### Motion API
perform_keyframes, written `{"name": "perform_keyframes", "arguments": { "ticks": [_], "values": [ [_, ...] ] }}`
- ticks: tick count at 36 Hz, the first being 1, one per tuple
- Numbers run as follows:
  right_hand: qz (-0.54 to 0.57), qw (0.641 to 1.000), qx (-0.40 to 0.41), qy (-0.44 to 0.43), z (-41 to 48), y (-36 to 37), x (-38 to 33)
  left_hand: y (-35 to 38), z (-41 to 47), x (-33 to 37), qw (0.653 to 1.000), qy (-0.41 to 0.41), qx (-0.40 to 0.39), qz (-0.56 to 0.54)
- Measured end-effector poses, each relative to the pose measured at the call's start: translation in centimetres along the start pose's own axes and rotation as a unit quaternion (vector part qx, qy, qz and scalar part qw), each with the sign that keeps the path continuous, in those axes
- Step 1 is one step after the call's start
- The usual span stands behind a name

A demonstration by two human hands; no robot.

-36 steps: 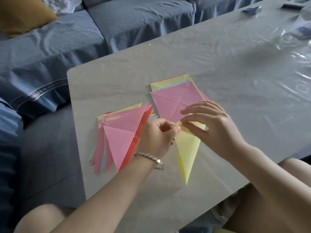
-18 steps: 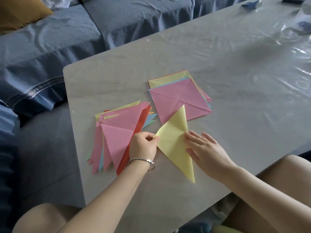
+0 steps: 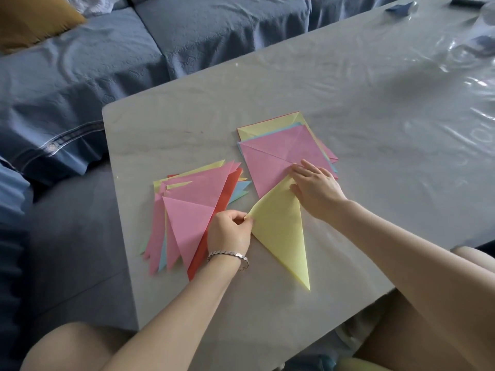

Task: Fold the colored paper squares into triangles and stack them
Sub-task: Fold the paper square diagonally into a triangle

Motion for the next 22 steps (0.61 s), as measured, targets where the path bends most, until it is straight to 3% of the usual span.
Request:
{"name": "perform_keyframes", "arguments": {
  "ticks": [8,17,22],
  "values": [
    [0.025,0.997,-0.061,-0.042,-3.6,1.1,-0.1,0.0,0.0,0.0,1.000,0.006,0.001,-0.004],
    [-0.017,0.985,-0.135,-0.109,-9.6,2.6,-2.4,0.1,0.1,0.0,1.000,0.007,-0.005,-0.001],
    [-0.082,0.985,-0.084,-0.126,-11.4,2.5,-3.0,0.1,0.0,0.0,1.000,0.004,-0.002,0.003]
  ]
}}
Point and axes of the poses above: each hand's wrist, its own z-axis towards the middle knuckle, its own y-axis out of the palm, x = y × z, the point moved 8 cm from there along z, towards the middle knuckle, and after that the axes turned 1 degree about -y, right-handed, at the moved point
